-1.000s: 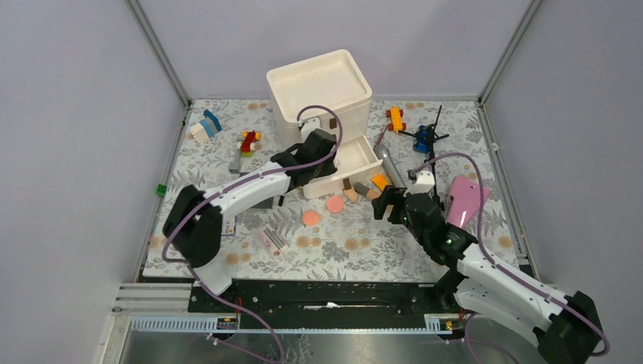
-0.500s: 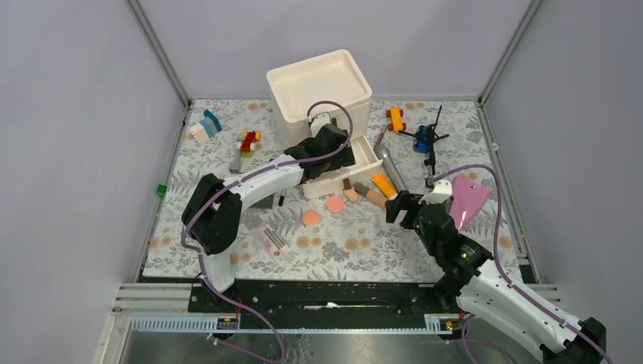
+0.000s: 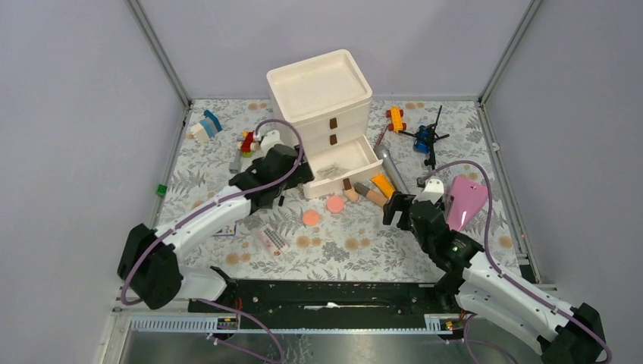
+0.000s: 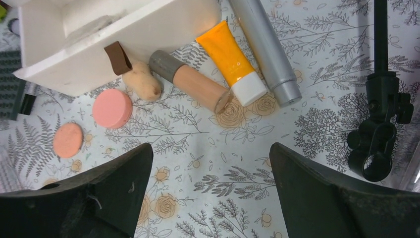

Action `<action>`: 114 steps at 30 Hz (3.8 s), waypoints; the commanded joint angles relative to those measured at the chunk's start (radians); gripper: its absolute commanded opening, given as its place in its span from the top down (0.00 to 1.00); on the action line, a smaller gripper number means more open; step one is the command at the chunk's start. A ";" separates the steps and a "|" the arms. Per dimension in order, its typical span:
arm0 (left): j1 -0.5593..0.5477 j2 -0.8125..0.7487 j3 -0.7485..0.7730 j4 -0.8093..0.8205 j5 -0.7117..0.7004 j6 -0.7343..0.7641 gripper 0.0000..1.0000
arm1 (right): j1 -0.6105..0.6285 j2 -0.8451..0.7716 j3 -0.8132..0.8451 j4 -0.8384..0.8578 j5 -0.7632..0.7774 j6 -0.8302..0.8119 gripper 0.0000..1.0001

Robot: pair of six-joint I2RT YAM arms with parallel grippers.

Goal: Organize the makeup
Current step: Place the makeup tool in the drawer, then pick up the makeup tool from the center of the board, then place the makeup tool in the drawer.

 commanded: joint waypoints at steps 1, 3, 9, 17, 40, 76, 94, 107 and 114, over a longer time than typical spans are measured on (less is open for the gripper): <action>0.029 -0.119 -0.101 -0.066 -0.040 -0.033 0.01 | 0.006 0.059 0.049 0.044 -0.011 -0.014 0.06; 0.029 -0.157 -0.134 -0.096 -0.049 -0.040 0.01 | 0.006 0.095 0.058 0.065 -0.039 -0.014 0.07; 0.028 -0.197 -0.246 -0.197 -0.044 -0.087 0.03 | 0.006 0.168 0.065 0.124 -0.091 -0.001 0.07; -0.040 -0.186 -0.315 -0.310 -0.045 -0.276 0.01 | 0.005 0.189 0.062 0.136 -0.102 -0.005 0.07; -0.085 -0.028 -0.380 -0.367 -0.009 -0.544 0.01 | 0.006 0.175 0.037 0.136 -0.113 0.003 0.07; -0.093 0.113 0.251 -0.131 -0.036 0.478 0.98 | 0.006 0.045 0.065 0.034 -0.079 -0.040 0.05; -0.091 0.487 0.552 -0.021 0.279 1.326 1.00 | 0.005 -0.200 0.073 -0.119 -0.013 -0.099 0.05; -0.037 0.693 0.699 -0.172 0.332 1.559 0.94 | 0.006 -0.193 0.088 -0.125 -0.001 -0.121 0.04; -0.029 0.702 0.729 -0.183 0.350 1.532 0.37 | 0.006 -0.172 0.094 -0.121 -0.003 -0.120 0.04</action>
